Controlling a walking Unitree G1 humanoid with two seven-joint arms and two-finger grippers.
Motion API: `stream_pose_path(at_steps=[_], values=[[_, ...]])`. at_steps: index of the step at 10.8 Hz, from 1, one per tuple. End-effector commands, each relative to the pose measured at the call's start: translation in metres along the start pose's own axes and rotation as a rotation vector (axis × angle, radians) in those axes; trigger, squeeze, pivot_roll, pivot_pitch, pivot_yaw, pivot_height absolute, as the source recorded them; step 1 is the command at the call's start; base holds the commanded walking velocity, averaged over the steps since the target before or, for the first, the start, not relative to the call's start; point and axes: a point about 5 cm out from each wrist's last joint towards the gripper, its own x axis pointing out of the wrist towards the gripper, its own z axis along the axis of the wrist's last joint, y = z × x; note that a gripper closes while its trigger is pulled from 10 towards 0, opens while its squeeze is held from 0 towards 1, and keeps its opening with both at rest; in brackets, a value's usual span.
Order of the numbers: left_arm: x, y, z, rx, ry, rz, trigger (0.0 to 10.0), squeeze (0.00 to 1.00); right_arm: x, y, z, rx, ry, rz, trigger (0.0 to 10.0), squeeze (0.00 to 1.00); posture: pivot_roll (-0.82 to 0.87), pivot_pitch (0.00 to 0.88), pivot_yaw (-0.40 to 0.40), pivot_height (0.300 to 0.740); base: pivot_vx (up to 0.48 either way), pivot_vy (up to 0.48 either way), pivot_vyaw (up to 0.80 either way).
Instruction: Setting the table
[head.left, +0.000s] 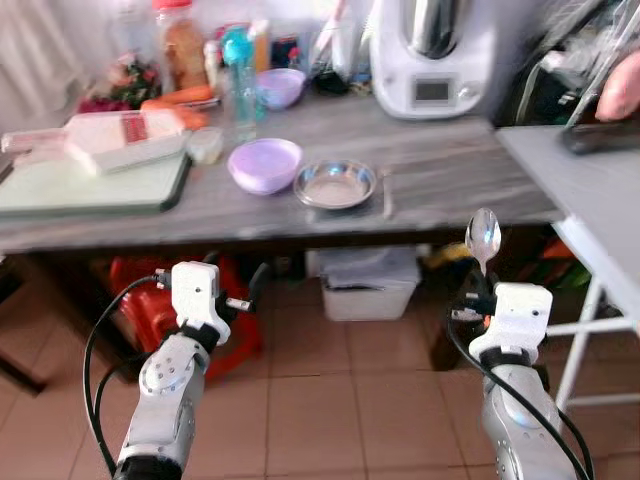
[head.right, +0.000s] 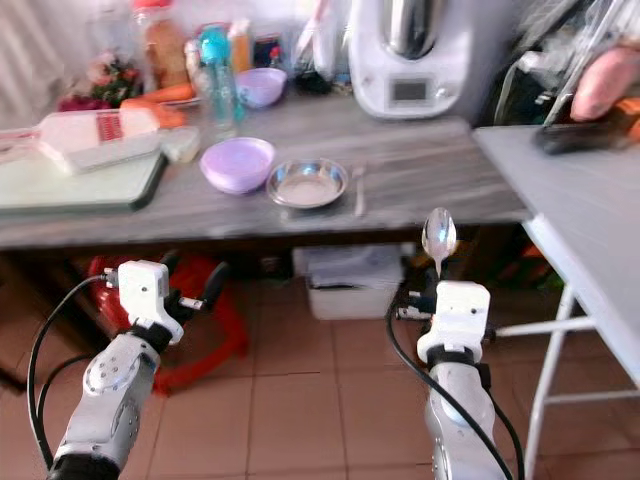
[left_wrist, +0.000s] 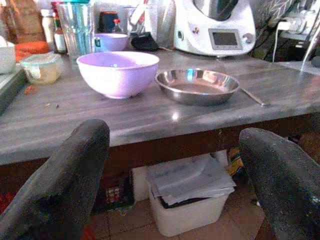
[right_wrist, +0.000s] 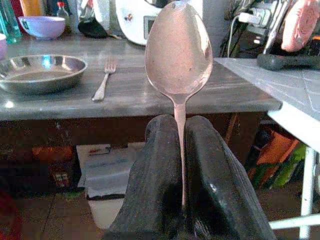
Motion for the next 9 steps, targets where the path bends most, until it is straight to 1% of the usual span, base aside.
stream_pose_path(at_steps=[1,4,9], values=[[0.0000,0.0015,0.0039,0.007,-0.006,-0.010,10.0,0.00,0.0032,0.0026,0.0039,0.007,-0.020,-0.001,10.0,0.00,-0.01,0.000,0.033,0.740,0.307,0.000,0.00],[0.0005,-0.0031,0.0034,-0.006,-0.006,-0.031,10.0,0.00,0.0048,0.0033,0.0047,0.008,-0.023,0.002,10.0,0.00,-0.01,0.000,0.033,0.740,0.342,0.000,0.00],[0.0020,-0.0054,0.0041,-0.014,-0.008,-0.045,10.0,0.00,0.0052,0.0044,0.0043,0.010,-0.020,0.007,10.0,0.00,-0.01,0.000,0.033,0.740,0.346,0.000,0.00]])
